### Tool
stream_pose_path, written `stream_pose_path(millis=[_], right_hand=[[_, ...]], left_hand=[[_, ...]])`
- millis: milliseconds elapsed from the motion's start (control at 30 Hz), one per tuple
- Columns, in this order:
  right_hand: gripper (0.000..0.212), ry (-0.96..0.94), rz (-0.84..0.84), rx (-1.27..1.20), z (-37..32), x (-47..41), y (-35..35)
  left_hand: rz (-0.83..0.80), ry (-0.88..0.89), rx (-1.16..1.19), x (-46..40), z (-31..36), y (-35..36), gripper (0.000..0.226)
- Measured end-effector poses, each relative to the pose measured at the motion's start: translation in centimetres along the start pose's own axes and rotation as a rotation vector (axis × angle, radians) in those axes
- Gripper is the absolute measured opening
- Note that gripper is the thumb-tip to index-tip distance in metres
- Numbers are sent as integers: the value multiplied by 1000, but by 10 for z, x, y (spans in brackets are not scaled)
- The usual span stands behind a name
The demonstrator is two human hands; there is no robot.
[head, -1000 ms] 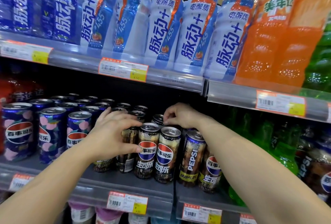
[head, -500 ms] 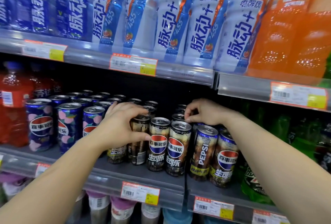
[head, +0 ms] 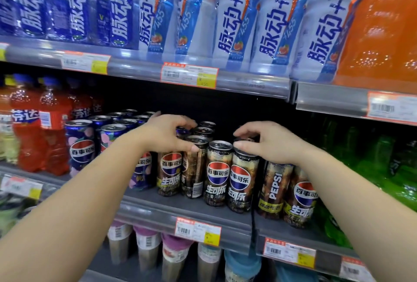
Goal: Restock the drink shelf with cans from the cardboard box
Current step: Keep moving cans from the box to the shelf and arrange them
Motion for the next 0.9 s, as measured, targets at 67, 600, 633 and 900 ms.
stream_pose_path(millis=[67,600,633,900], right_hand=[[46,-8,-42,40,-11,-3,14],[44,-4,-95,77,-15,-6,34],[43,-4,-90,77,-15,-7,35],[41,9,-85,118,-15,-11,36]], left_hand=[[-94,25,-72,-4,1,5,75],[-120,123,-343,-2,2,14,79],[-118,128,-354,-1,3,14,81],[287,-228,419,17,-28,-32,36]])
Point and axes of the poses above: each hand's wrist, its own x-axis away from the middle knuckle, its own y-axis out of the palm, z = x × y, the point moved 2 cm from there along -x, towards the middle knuckle, and after that the axes turned 12 degrees about z, right-handed, at the moved point
